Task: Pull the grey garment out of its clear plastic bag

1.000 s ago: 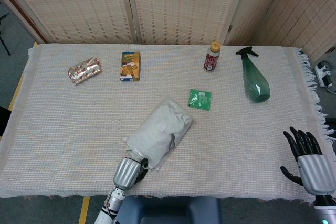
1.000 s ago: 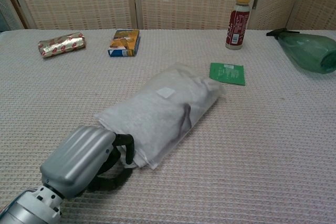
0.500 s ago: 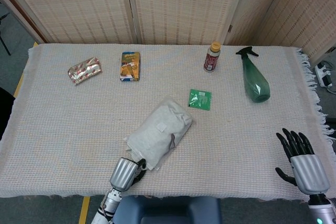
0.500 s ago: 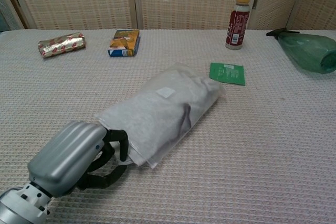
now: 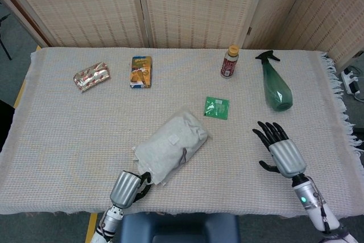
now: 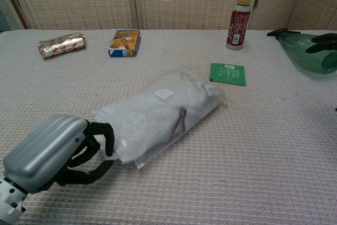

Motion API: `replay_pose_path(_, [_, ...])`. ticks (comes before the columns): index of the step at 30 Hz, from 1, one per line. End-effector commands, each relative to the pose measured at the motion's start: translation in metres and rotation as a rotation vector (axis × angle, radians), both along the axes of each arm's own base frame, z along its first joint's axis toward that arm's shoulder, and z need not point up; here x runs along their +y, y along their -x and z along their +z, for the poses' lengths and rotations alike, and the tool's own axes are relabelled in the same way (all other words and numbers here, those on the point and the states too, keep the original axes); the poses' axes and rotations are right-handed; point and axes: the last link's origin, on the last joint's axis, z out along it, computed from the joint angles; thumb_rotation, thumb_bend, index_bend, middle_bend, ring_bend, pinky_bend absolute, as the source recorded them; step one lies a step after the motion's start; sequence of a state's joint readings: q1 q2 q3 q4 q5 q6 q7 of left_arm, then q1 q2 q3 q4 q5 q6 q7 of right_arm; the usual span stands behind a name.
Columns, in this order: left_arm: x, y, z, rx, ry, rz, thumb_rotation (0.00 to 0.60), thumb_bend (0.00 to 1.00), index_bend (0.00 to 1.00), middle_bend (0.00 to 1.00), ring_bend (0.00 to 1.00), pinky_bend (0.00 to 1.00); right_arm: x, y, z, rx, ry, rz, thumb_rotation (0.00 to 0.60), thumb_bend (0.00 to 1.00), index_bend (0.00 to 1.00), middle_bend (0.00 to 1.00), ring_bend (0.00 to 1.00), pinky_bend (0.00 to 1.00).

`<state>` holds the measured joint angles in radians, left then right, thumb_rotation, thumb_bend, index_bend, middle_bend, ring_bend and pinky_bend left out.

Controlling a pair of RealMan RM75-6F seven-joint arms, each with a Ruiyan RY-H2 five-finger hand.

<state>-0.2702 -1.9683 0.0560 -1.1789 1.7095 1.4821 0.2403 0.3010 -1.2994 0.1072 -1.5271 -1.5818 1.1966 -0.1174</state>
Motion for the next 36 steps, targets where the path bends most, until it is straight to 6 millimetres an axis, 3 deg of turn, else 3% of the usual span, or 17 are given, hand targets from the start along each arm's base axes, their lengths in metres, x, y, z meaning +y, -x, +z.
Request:
replay_pose_path(1, [0.001,0.001,0.001,-0.001,-0.002,0.003,0.600,0.63,0.70,1.00,1.00,1.00,-0.027,-0.012,-0.031,-0.028,-0.037,-0.007,0.600,0.20,0.27,0.00,0.00,0.00])
replay_pose_path(10, [0.006,0.006,0.003,0.003,-0.006,0.016,0.600,0.63,0.70,1.00,1.00,1.00,-0.035,-0.031,-0.099,-0.131,-0.077,-0.035,0.600,0.21,0.40,0.00,0.00,0.00])
replay_pose_path(21, [0.013,0.013,0.009,0.000,-0.014,0.029,0.600,0.62,0.70,1.00,1.00,1.00,-0.048,-0.044,-0.125,-0.267,0.050,-0.050,0.600,0.21,0.41,0.00,0.00,0.00])
replay_pose_path(30, [0.019,0.016,0.009,-0.001,-0.016,0.037,0.600,0.62,0.70,1.00,1.00,1.00,-0.061,-0.053,-0.146,-0.311,0.074,-0.075,0.600,0.21,0.51,0.00,0.00,0.00])
replay_pose_path(36, [0.023,0.019,0.011,-0.004,-0.017,0.044,0.600,0.62,0.70,1.00,1.00,1.00,-0.069,-0.058,-0.159,-0.316,0.078,-0.089,0.600,0.22,0.51,0.00,0.00,0.00])
